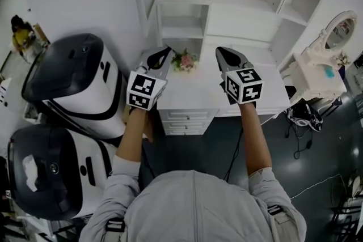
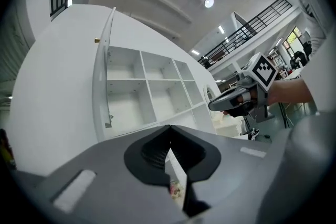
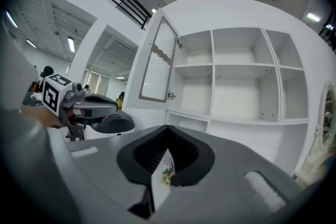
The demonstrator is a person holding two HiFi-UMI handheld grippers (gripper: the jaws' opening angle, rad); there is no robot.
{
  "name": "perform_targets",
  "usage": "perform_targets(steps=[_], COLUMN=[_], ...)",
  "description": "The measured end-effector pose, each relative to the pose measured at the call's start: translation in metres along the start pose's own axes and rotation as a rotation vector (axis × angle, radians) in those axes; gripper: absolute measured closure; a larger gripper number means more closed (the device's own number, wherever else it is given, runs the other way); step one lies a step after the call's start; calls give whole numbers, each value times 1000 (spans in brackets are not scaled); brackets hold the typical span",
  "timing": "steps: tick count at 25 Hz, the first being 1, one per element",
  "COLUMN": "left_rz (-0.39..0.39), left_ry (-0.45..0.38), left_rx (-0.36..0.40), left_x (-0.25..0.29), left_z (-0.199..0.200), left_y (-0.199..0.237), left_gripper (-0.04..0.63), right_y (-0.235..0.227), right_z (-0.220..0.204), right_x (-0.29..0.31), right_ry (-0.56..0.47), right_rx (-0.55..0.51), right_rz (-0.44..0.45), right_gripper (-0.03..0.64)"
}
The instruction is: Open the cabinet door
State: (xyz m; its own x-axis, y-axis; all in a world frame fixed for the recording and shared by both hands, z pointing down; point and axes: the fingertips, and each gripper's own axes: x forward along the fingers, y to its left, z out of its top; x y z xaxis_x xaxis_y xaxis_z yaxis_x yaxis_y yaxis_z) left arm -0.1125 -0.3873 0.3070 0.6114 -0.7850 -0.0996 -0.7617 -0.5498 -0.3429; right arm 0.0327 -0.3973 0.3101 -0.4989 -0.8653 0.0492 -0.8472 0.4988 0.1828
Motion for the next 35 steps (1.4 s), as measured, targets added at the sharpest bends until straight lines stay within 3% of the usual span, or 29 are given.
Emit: perform_targets(steps=[10,35], left_rz=[3,12], left_ry=[3,10], left_rx=[13,1], left_x=[-29,-36], left_z=[10,9], left_y=[-36,-52], left_gripper=[578,578], right_y=[-32,-22], right_z=[-23,-33], right_x=[-89,-104], right_ry=[25,32], right_rx=[-98,-87], right_rz=[-134,-89], right_gripper=[615,615])
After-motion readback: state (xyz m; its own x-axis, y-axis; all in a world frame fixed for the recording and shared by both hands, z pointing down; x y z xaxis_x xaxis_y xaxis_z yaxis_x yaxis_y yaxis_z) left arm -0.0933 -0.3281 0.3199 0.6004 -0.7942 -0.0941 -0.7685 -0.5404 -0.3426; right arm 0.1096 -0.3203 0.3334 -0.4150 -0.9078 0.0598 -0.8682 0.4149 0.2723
